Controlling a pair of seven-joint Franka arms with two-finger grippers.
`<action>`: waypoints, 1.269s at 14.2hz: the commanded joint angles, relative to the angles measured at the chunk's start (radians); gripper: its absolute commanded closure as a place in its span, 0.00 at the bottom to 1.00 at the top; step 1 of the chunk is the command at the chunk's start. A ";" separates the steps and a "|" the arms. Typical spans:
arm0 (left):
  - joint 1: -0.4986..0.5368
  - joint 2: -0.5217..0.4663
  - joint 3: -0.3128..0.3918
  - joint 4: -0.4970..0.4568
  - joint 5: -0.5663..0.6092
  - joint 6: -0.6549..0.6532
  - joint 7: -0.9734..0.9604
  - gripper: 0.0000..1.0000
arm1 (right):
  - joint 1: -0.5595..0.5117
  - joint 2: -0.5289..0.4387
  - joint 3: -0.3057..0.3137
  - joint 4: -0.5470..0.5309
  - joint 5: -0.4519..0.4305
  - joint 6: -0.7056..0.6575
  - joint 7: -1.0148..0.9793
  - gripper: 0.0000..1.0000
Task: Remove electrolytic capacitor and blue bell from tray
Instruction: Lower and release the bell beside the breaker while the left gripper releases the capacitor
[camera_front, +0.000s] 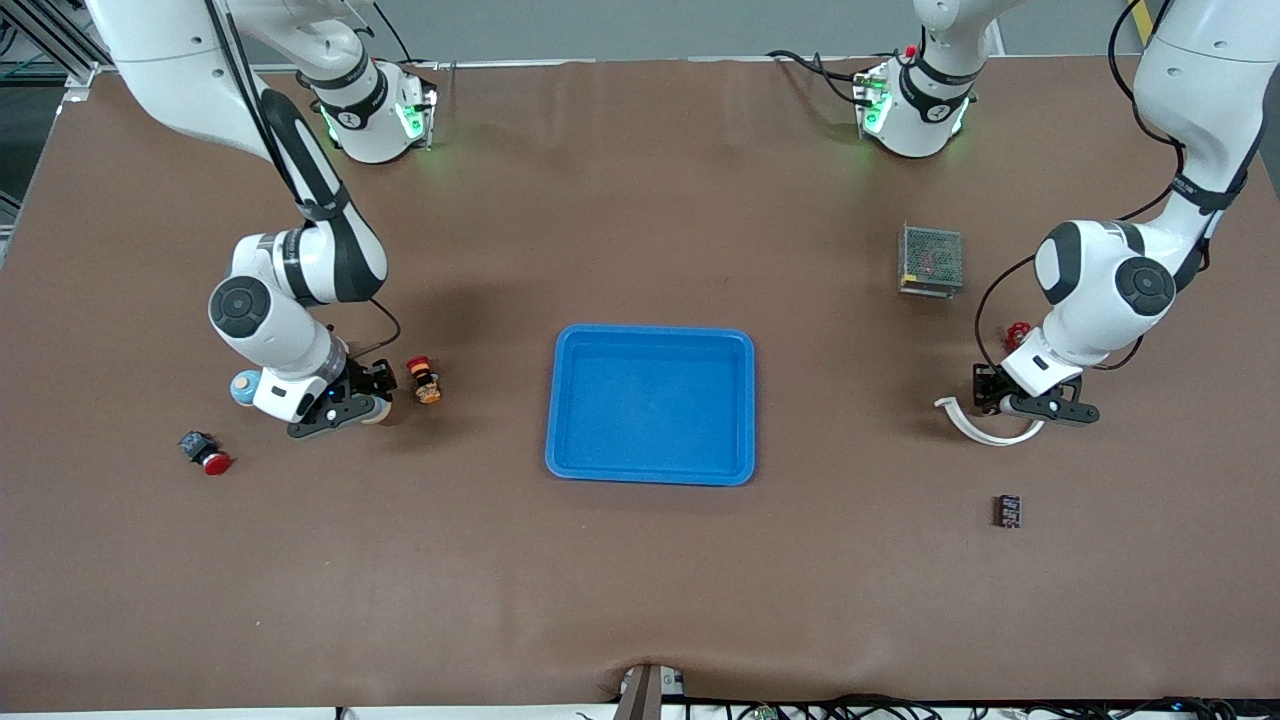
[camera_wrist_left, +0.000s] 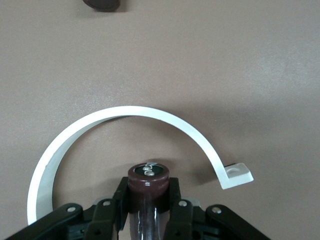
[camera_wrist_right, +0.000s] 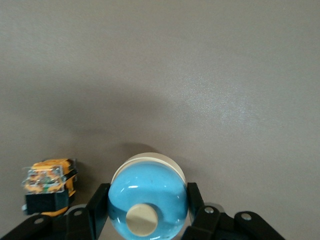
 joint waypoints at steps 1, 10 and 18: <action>0.009 0.005 0.001 -0.006 0.010 0.023 0.019 1.00 | -0.025 0.014 0.021 0.002 -0.010 0.017 -0.015 0.54; 0.046 0.011 0.010 -0.044 0.048 0.023 0.015 1.00 | -0.035 0.035 0.021 0.001 -0.010 0.049 -0.018 0.52; 0.041 -0.156 -0.007 -0.124 0.049 -0.070 -0.118 0.00 | -0.027 0.037 0.023 0.082 0.000 -0.056 0.000 0.00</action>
